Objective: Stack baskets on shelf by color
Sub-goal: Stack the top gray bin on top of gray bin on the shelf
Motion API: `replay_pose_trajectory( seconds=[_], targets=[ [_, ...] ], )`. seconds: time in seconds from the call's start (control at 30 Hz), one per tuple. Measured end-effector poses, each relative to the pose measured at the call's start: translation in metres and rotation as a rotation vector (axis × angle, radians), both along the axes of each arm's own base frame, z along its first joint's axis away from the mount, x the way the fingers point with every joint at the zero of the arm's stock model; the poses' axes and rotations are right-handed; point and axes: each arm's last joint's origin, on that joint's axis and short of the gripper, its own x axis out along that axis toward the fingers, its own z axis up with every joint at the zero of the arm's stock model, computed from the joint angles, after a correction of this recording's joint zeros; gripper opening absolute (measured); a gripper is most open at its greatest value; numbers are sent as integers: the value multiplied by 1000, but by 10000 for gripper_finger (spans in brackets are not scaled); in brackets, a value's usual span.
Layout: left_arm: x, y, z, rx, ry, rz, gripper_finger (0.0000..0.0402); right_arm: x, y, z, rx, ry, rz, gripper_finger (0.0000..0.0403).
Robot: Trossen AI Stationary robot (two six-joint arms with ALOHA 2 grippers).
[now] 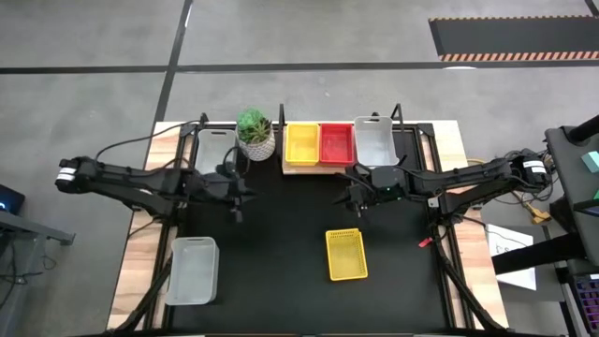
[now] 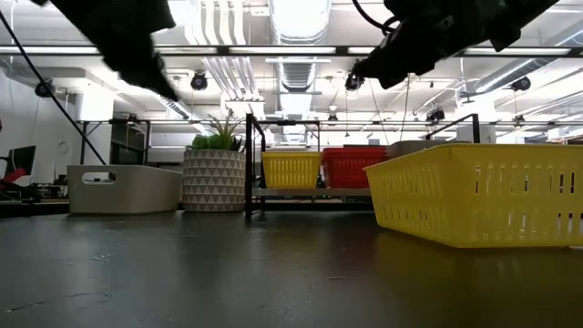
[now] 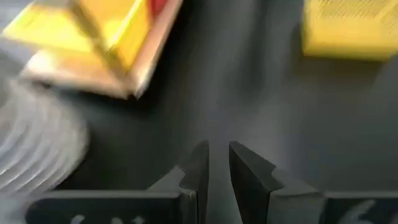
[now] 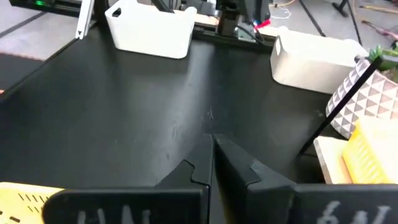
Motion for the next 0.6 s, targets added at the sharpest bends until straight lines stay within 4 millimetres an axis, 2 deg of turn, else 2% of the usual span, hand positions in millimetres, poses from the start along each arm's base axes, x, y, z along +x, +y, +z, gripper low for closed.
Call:
replay_pose_trajectory(
  seconds=[0.1,0.23,0.43,0.6],
  targets=[
    [-12,4,4,95,180,67,49,-1,0,-1,3,16,0,9],
    [-23,8,-1,118,362,76,69,-8,0,0,42,63,-16,9],
    [-30,16,-17,122,466,123,125,-16,1,7,73,60,-29,9],
    [-29,25,-27,240,548,153,156,-20,1,12,73,44,-27,9]
  ],
)
